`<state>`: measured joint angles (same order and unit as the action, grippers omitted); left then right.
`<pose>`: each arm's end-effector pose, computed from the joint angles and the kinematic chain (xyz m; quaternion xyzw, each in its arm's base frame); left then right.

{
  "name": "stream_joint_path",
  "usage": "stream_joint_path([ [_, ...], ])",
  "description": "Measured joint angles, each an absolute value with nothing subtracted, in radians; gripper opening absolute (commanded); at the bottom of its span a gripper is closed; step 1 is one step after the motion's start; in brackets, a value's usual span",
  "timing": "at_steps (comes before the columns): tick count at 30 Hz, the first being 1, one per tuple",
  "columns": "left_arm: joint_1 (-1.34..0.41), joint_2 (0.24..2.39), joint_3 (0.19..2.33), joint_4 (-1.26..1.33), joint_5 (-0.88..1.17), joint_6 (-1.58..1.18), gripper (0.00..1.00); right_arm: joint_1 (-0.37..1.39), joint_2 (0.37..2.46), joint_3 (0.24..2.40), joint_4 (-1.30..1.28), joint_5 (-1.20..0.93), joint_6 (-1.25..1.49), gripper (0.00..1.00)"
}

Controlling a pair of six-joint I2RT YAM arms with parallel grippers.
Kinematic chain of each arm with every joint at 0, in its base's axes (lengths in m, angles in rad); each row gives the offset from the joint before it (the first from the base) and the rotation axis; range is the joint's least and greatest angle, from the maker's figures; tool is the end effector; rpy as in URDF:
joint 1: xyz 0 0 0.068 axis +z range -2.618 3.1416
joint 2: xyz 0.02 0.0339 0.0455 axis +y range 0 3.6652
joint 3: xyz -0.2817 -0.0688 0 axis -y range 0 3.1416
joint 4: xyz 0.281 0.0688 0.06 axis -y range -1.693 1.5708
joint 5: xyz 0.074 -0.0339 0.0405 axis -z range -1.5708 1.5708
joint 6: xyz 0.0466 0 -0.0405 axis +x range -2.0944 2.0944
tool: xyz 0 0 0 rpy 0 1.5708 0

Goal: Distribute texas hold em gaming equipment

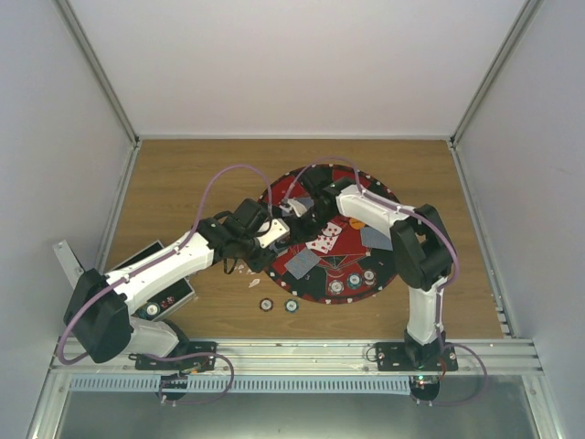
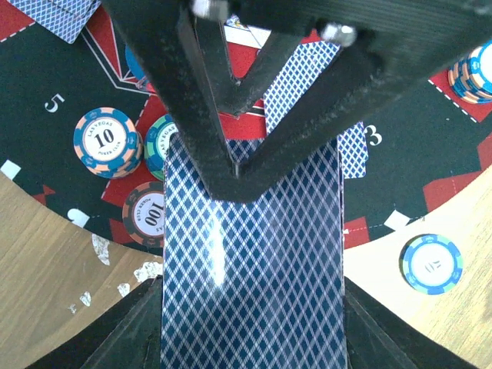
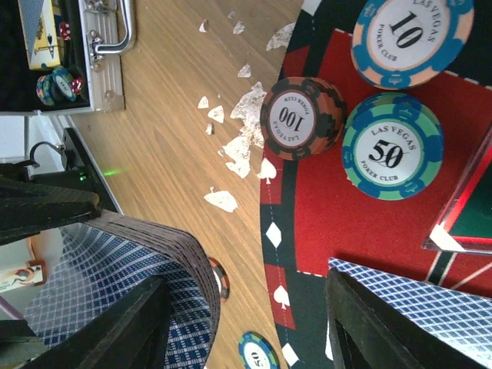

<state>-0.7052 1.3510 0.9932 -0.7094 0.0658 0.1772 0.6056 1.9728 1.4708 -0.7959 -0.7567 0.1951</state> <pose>0.2272 -0.1974 0.2407 0.4207 0.8718 -0.0957 0.2321 0.3390 0.2736 0.1862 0.2368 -0.8911 -0.3863 0.0262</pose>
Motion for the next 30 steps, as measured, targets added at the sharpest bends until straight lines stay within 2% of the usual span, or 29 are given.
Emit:
stream_joint_path([
  [8,-0.705,1.351,0.993,-0.708,0.062,0.177,0.54,0.577,1.973,1.471,-0.796,-0.768,0.199,0.46],
  [12,-0.705,1.351,0.993,-0.707,0.062,0.177,0.54,0.572,1.973,1.471,-0.795,-0.793,0.196,0.39],
  [15,-0.705,1.351,0.993,-0.706,0.062,0.177,0.54,0.572,1.973,1.471,-0.794,-0.823,0.191,0.3],
  [20,-0.705,1.351,0.993,-0.701,0.062,0.178,0.54,0.572,1.973,1.471,-0.793,-0.872,0.176,0.08],
  [25,-0.706,1.351,0.993,-0.702,0.06,0.178,0.54,0.567,1.973,1.471,-0.796,-0.88,0.172,0.01],
  [30,-0.705,1.351,0.993,-0.699,0.058,0.178,0.54,0.54,1.969,1.471,-0.8,-0.877,0.172,0.01],
])
